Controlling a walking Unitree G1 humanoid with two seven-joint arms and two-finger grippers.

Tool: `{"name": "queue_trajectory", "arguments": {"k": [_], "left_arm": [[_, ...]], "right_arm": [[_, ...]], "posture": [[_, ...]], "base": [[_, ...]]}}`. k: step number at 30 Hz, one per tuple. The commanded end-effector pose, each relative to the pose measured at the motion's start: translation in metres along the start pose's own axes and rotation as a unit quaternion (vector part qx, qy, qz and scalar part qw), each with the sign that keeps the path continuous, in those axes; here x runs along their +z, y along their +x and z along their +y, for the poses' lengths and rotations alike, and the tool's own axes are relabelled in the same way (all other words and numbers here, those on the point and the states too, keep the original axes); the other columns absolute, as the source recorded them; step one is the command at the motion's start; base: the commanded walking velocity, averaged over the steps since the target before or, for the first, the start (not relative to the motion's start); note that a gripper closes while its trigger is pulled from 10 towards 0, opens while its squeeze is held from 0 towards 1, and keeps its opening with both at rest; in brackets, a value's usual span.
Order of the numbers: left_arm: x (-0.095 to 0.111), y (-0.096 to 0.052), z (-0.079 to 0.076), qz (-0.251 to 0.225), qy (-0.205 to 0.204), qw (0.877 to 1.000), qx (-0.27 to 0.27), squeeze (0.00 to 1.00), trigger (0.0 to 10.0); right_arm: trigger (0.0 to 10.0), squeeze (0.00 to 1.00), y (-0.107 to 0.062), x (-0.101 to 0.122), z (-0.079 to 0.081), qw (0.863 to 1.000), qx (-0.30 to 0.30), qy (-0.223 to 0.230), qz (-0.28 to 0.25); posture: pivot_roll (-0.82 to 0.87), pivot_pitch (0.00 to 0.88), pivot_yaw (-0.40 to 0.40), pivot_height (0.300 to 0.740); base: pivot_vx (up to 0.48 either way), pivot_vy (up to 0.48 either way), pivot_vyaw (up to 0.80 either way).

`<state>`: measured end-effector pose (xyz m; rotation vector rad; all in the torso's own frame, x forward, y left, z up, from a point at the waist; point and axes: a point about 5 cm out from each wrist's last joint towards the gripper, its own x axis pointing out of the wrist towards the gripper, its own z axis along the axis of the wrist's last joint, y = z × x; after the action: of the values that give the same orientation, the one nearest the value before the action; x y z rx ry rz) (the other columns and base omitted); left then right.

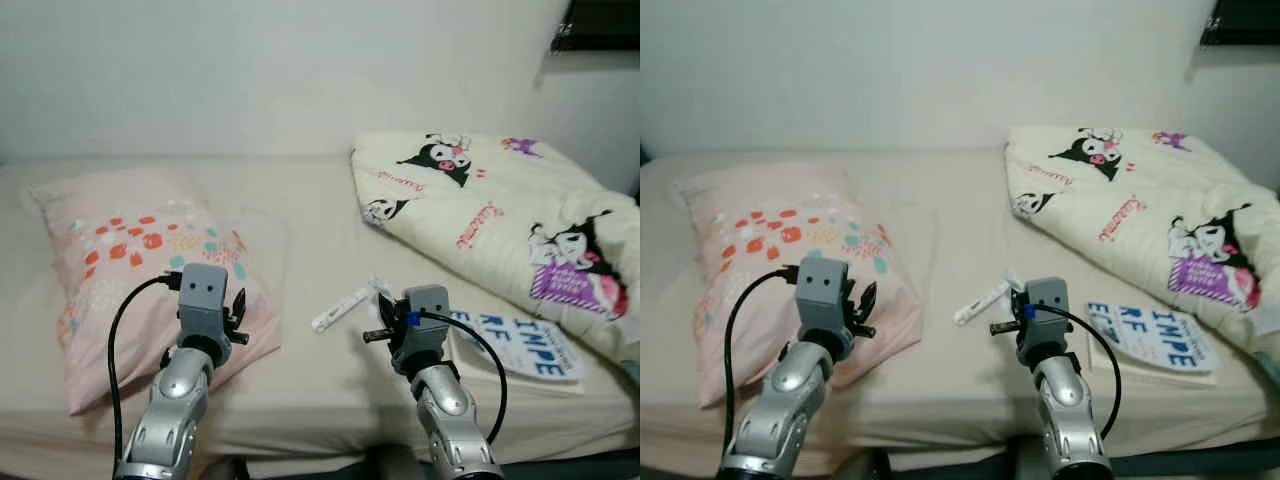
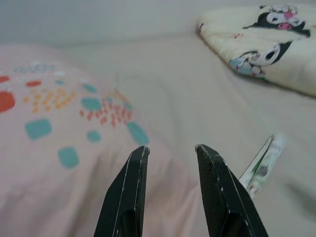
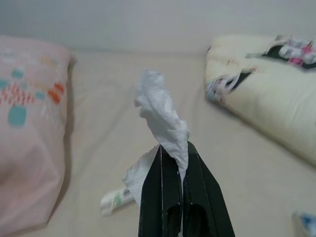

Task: Clean up the room

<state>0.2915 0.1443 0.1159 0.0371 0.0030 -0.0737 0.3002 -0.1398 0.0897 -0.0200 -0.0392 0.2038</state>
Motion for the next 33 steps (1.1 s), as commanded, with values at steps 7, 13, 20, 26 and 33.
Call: {"name": "queue_trajectory", "arguments": {"k": [7,13,20,26,33], "left_arm": [[-0.007,-0.004,-0.001,-0.001,0.009,1.000,0.015,0.00,10.0],[-0.006,-0.004,0.000,-0.003,0.008,1.000,0.013,0.00,10.0],[0.001,-0.003,0.004,-0.017,0.007,1.000,0.013,0.00,10.0],[0.004,-0.001,0.004,-0.021,0.010,1.000,0.006,0.00,10.0],[0.004,0.004,0.002,-0.021,0.015,1.000,-0.004,0.00,10.0]], "right_arm": [[10.0,0.00,-0.002,-0.002,0.006,1.000,0.003,0.012,0.015],[10.0,0.00,-0.002,-0.003,0.006,1.000,-0.001,0.016,0.014],[10.0,0.00,-0.003,-0.001,0.011,1.000,0.000,0.025,0.015],[10.0,0.00,-0.007,-0.002,0.009,0.999,-0.010,0.033,0.021],[10.0,0.00,-0.013,-0.010,0.000,0.998,-0.032,0.036,0.037]], "posture": [[0.00,0.000,-0.070,0.682],[0.00,0.000,-0.062,0.697],[0.02,0.000,-0.043,0.722],[0.02,0.000,-0.028,0.740],[0.04,0.000,-0.008,0.740]], "base": [[0.000,0.000,0.00],[0.000,0.000,0.00],[0.000,0.000,0.00],[0.000,0.000,0.00],[0.000,0.000,0.00]]}}
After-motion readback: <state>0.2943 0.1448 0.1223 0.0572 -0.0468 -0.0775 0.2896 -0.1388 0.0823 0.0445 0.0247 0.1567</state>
